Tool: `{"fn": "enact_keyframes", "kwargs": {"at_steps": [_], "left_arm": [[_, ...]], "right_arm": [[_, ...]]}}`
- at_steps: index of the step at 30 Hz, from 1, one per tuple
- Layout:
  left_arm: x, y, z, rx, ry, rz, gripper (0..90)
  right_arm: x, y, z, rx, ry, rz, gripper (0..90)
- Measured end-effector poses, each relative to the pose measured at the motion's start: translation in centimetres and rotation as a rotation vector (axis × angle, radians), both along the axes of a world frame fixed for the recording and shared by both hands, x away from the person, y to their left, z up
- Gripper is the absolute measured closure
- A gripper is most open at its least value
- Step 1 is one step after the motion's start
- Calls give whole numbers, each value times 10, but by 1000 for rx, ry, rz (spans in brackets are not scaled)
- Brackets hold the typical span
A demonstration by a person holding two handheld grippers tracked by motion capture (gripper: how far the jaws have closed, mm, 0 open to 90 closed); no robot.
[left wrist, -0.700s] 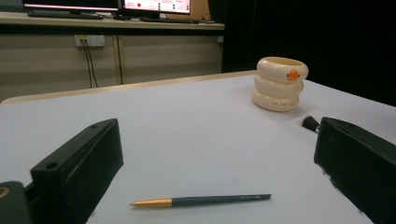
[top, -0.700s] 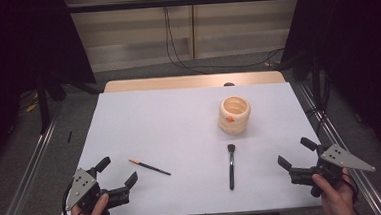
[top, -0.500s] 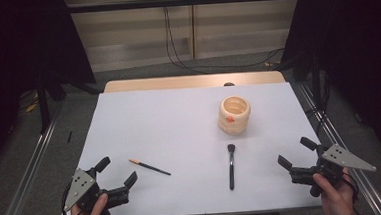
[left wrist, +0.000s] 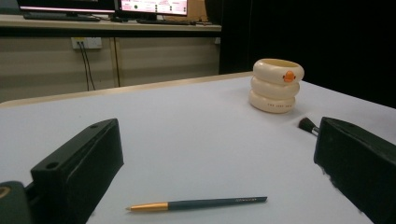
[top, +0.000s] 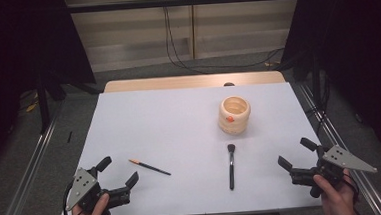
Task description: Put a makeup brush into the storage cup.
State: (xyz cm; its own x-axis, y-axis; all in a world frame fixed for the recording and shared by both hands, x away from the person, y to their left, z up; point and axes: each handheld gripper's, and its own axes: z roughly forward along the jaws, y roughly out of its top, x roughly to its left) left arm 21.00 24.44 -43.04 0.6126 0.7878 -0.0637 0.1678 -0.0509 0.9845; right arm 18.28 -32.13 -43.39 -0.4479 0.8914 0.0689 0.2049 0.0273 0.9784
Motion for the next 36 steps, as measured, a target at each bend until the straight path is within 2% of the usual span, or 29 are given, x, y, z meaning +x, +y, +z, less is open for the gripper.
{"fn": "enact_keyframes", "kwargs": {"at_steps": [3,5,7,10,11,15,16,17,20,22,27,33,34,36], "left_arm": [[0,-2,4,11,-2,9,12],[-2,-4,10,28,-20,10,14],[-1,-6,14,27,-31,6,16],[0,-10,18,19,-29,4,17],[1,-10,19,33,-34,-4,16],[5,-15,24,32,-24,-23,15],[6,-16,26,37,-27,-26,15],[8,-18,27,21,-27,-25,15],[15,-21,31,29,-32,-36,15],[20,-24,33,40,-28,-23,17],[33,-30,41,41,-25,-35,16],[43,-34,48,36,-28,-27,12],[47,-37,50,58,-35,-41,13],[50,-38,52,50,-34,-48,13]], "right_arm": [[0,2,1,-11,-9,16,0],[0,3,1,-4,-12,18,0],[-2,3,1,-5,-14,19,0],[-2,2,1,-1,-13,19,0],[-2,2,1,-3,-9,18,0],[-1,2,1,-5,1,21,0],[-1,2,0,-4,-1,20,0],[-1,2,1,-3,-1,20,0],[-1,2,1,-6,-4,23,0],[-1,3,1,-7,-8,26,0],[0,3,0,-1,-7,26,0],[-1,2,0,-3,-1,32,0],[-1,2,0,-4,0,28,0],[0,2,0,-4,-3,33,0]]}}
